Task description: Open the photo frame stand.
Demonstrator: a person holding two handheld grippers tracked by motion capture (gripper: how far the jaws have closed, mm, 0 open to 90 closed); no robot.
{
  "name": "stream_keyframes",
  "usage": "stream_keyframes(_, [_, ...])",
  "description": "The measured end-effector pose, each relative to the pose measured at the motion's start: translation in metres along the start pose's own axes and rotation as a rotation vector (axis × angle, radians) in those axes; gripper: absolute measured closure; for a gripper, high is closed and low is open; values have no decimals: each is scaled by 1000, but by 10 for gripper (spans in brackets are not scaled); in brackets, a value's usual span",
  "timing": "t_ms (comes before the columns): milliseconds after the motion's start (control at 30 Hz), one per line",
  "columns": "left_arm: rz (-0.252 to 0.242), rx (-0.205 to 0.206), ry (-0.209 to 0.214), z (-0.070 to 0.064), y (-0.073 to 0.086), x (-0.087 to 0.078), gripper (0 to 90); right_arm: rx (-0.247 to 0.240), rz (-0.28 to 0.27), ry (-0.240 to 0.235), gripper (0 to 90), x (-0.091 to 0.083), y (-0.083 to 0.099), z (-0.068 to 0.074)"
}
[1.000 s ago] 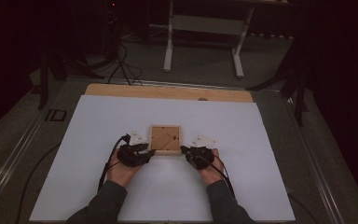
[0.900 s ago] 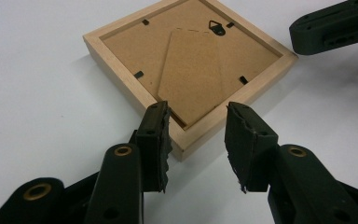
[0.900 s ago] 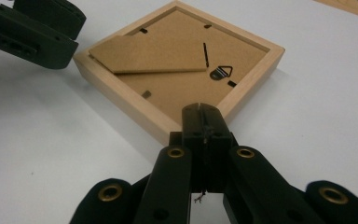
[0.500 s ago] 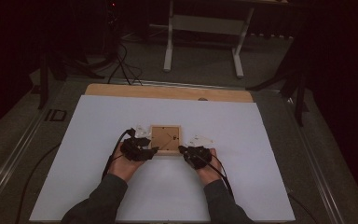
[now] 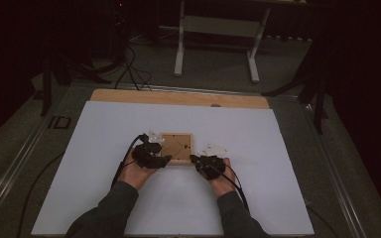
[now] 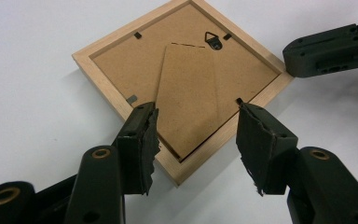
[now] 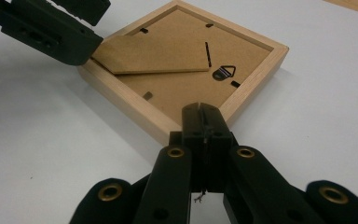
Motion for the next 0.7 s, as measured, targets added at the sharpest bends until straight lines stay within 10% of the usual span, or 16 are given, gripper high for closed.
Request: stream_keyframes(700, [67, 26, -23, 3, -6, 15, 473, 14, -7, -1, 898, 0, 1, 0])
Point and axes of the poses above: each handheld gripper's, and its own axes: x roughly forward along the jaws, y roughly out of its underside, z roughly to its left, the point moved 5 cm from there along x, roughly forward along the jaws, and after that the axes turned 8 degrees about -z, right-handed, at the moved point
